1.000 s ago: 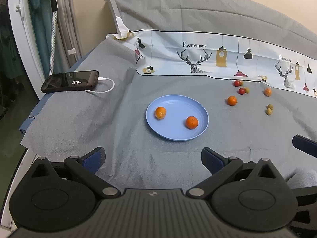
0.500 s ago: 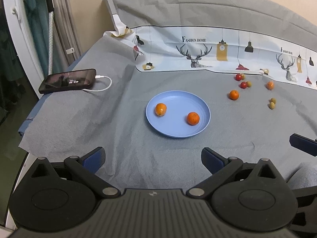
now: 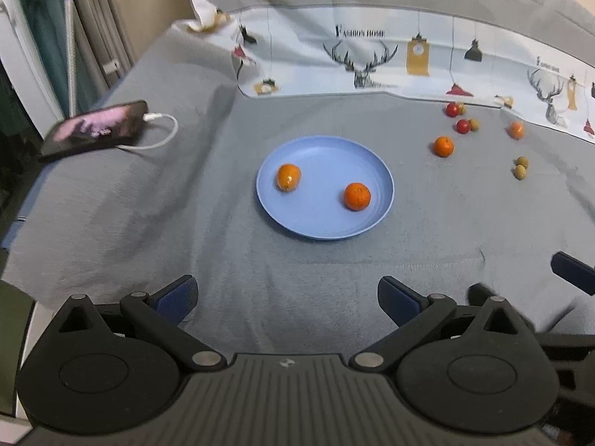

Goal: Organize fruits
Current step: 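Raise both open tools away from the blue plate, then grasp an orange with the left tool while the right tool grasps a yellow fruit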

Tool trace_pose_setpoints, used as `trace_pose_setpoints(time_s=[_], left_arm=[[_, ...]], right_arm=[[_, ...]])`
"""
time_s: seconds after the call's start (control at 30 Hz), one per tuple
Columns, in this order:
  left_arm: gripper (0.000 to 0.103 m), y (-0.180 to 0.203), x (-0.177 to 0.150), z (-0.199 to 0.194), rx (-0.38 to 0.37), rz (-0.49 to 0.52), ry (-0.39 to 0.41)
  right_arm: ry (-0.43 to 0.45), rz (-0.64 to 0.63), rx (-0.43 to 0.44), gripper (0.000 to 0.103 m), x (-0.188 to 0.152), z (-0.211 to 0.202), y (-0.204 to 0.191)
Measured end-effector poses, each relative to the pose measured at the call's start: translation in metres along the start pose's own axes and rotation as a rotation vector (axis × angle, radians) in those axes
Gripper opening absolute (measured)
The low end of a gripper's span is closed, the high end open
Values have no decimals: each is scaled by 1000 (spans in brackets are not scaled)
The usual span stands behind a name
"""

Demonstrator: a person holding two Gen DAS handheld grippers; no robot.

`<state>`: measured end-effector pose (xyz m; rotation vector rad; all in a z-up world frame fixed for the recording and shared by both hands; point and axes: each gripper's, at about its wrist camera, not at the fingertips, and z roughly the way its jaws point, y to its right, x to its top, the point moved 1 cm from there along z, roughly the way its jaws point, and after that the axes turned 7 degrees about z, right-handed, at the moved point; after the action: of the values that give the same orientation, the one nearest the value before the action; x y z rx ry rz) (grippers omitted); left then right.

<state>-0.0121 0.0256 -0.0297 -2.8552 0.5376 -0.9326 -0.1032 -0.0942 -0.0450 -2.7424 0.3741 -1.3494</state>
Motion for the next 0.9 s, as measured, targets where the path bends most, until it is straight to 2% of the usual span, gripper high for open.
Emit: trace_pose_setpoints(time_s=[0.17, 0.27, 0.43, 0.5, 0.63, 0.77, 0.9], left_arm=[[103, 20, 36, 32, 34, 50, -27], [103, 46, 70, 59, 44, 114, -28], [103, 100, 126, 119, -34, 134, -54], [103, 125, 148, 149, -72, 140, -66], [103, 174, 180, 207, -123, 179, -71], [103, 212, 204, 258, -158, 206, -93], [103, 235, 217, 292, -197, 226, -110]], right_arm=[[26, 87, -116, 102, 9, 38, 49], [74, 147, -239, 102, 23, 74, 97], [70, 222, -449, 102, 42, 158, 190], [63, 260, -494, 102, 43, 183, 219], [45, 307, -526, 102, 46, 218, 258], [-19, 258, -539, 102, 50, 246, 273], [-10, 287, -496, 103, 52, 255, 285]])
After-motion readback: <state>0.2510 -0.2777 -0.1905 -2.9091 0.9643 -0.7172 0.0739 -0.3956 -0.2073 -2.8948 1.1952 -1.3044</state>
